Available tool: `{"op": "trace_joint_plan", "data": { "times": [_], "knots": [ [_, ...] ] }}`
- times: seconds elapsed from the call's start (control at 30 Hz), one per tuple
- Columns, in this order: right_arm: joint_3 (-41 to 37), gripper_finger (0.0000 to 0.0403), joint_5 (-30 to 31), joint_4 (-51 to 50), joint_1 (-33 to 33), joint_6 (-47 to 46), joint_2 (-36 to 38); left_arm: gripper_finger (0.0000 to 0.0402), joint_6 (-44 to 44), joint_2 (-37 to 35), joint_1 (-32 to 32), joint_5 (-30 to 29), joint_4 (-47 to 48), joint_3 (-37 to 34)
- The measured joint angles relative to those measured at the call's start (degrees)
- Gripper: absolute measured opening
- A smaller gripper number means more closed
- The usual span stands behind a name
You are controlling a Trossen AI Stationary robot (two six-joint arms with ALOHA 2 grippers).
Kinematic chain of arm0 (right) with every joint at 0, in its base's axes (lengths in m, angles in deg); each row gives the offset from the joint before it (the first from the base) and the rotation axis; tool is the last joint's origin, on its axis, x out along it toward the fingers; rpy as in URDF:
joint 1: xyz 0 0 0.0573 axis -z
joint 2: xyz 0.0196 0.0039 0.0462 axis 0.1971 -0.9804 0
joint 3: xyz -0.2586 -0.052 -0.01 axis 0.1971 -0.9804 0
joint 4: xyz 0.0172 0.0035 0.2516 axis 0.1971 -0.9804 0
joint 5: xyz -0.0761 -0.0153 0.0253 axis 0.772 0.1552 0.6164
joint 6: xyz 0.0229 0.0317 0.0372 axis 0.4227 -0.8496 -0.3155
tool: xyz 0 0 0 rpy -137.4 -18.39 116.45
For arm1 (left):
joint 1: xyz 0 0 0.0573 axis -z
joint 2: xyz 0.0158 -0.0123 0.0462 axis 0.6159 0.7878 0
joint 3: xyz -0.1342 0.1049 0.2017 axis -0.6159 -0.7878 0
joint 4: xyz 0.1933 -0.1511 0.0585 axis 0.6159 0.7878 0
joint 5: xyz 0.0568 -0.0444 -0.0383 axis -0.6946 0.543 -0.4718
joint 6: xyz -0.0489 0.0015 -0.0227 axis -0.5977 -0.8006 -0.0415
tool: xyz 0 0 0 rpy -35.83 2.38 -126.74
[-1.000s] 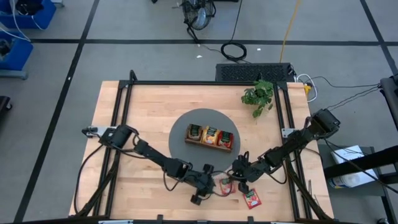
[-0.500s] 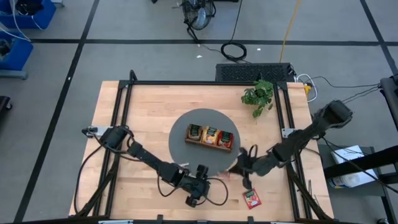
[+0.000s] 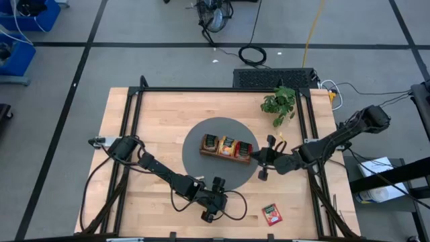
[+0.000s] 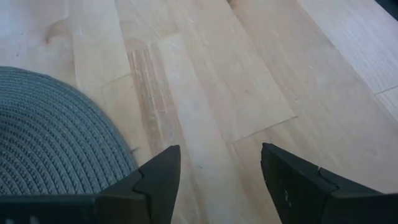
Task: Pick & Place Tea
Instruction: Put the red tea bag into the right compartment of the wooden organizer
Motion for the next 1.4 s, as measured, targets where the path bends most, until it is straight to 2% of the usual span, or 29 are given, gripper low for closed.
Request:
{"op": "trace_joint_plan", "data": {
  "times": [0.2,0.6,0.77,0.87,1.03,1.23,1.4],
  "knots": [
    [0.0,0.0,0.0,-0.1,3.5,1.9,-4.0,0.0225,-0.1,0.0,0.0,0.0,0.1,0.0],
    [0.0,0.0,-0.5,0.0,4.2,1.5,-8.1,0.0225,-1.2,0.0,0.0,0.0,0.9,0.1],
    [0.0,0.0007,-7.6,-0.4,4.2,1.4,-8.1,0.0225,-1.2,0.0,0.0,0.0,0.9,0.1],
    [0.0,0.0026,-7.3,-0.5,3.8,-1.3,-8.1,0.0225,-1.2,0.0,0.0,-1.3,0.9,0.1],
    [0.0,0.0081,-6.8,-0.5,4.0,-1.5,-8.1,0.0225,-1.3,0.0,0.0,-1.9,1.2,0.1],
    [0.0,0.014,-1.2,-0.1,4.0,-0.9,-8.1,0.0225,-1.9,-0.1,0.0,-4.4,2.1,0.1],
    [0.0,0.0166,1.3,0.2,3.6,1.5,-5.5,0.0225,-2.8,-0.8,0.6,-6.5,3.4,0.1]
  ]
}}
